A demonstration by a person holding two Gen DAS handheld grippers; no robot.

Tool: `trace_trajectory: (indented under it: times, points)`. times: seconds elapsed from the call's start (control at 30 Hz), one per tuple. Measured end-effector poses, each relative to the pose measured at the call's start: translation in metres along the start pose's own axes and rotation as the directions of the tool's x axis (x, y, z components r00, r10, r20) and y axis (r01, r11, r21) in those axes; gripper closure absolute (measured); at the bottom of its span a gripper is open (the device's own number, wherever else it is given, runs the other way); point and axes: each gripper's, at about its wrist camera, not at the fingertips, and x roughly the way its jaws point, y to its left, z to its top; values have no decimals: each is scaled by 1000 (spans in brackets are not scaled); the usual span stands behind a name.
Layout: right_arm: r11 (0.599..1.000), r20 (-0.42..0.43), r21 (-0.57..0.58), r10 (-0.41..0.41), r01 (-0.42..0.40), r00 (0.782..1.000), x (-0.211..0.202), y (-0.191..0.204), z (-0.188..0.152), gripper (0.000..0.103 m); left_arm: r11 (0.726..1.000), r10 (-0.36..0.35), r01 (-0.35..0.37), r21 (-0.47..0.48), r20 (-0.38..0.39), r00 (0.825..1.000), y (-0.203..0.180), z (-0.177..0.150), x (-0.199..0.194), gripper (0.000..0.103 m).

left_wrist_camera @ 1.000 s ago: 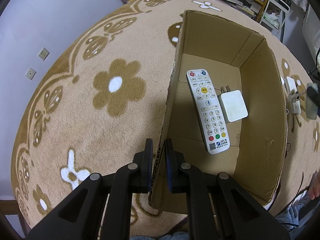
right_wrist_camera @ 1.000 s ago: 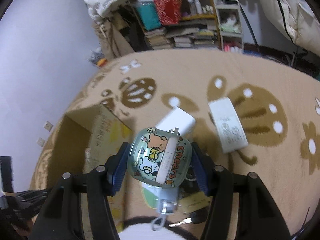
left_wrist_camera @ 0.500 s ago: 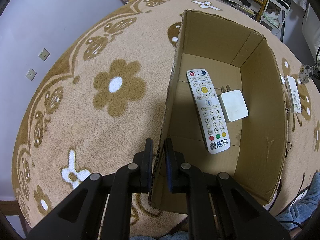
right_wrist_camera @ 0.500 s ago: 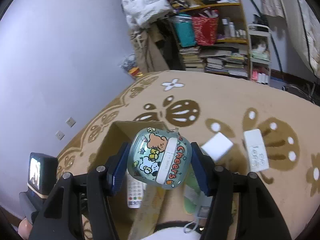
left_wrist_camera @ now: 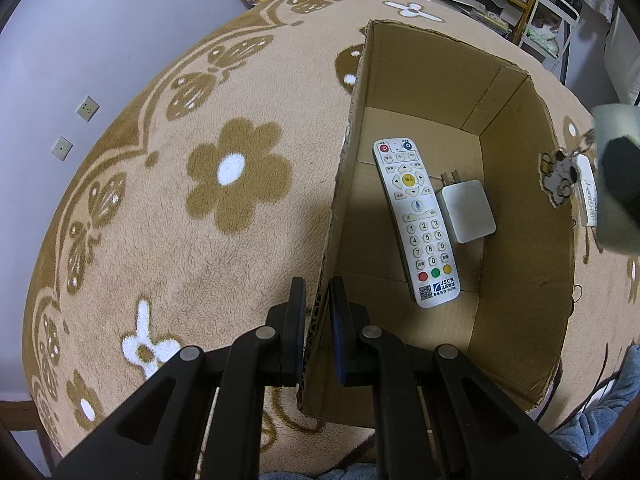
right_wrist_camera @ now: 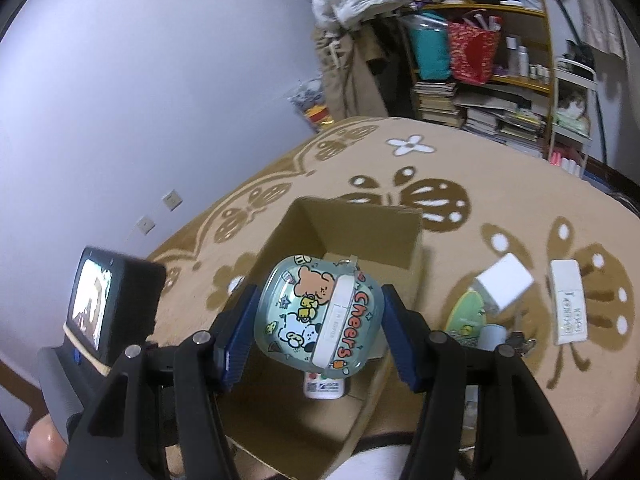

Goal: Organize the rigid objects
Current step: 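Carry the keychain pouch with the right tool and release it in the box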

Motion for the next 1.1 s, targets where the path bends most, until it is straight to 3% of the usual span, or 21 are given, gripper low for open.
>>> trace_trajectory:
  times: [0.27,1.1]
  points:
    - [999,-94,-33,0,-3,996,33,-9,-22,39,1000,4,-4,4,1,1000,0,1,0,92]
    - [991,-62,-112,-83,76,995,43,5,-17,39,1000,1,-1,6,-6,1000,0,-1,2,91]
